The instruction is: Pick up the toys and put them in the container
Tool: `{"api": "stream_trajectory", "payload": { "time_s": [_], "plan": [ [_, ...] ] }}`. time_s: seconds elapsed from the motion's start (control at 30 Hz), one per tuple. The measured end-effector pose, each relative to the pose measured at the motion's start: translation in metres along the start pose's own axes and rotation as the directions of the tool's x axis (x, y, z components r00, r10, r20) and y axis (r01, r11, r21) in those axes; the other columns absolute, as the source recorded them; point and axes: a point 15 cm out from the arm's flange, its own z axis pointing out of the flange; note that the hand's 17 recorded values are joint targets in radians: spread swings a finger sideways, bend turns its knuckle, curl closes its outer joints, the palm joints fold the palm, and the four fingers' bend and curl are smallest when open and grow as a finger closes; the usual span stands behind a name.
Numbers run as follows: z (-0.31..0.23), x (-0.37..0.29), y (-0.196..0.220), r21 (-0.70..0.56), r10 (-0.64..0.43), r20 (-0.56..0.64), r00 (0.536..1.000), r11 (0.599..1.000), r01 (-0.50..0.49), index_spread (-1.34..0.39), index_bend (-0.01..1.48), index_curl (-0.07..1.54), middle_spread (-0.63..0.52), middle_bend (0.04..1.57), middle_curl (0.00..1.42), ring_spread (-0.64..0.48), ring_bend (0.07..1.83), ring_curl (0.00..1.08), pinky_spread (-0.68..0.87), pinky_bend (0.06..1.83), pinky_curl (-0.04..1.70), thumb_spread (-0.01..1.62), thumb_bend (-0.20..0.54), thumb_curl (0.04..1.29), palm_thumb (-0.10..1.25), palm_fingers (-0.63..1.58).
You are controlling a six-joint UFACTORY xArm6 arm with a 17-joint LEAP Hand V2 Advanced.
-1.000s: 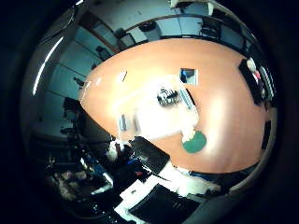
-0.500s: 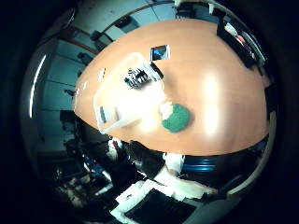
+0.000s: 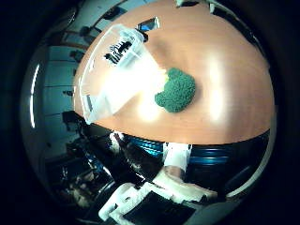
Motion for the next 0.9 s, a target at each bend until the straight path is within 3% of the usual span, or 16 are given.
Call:
{"api": "stream_trajectory", "payload": {
  "time_s": [0.9],
  "plan": [
    [0.106, -0.021, -0.024, 0.008, 0.027, 0.084, 0.996, 1.0, -0.028, -0.18, 0.16, 0.29, 0.09, 0.28, 0.35, 0.19, 0.51, 0.21, 0.52, 0.62, 0.22, 1.05, -0.024, 0.26, 0.3, 0.29]
  ]
}}
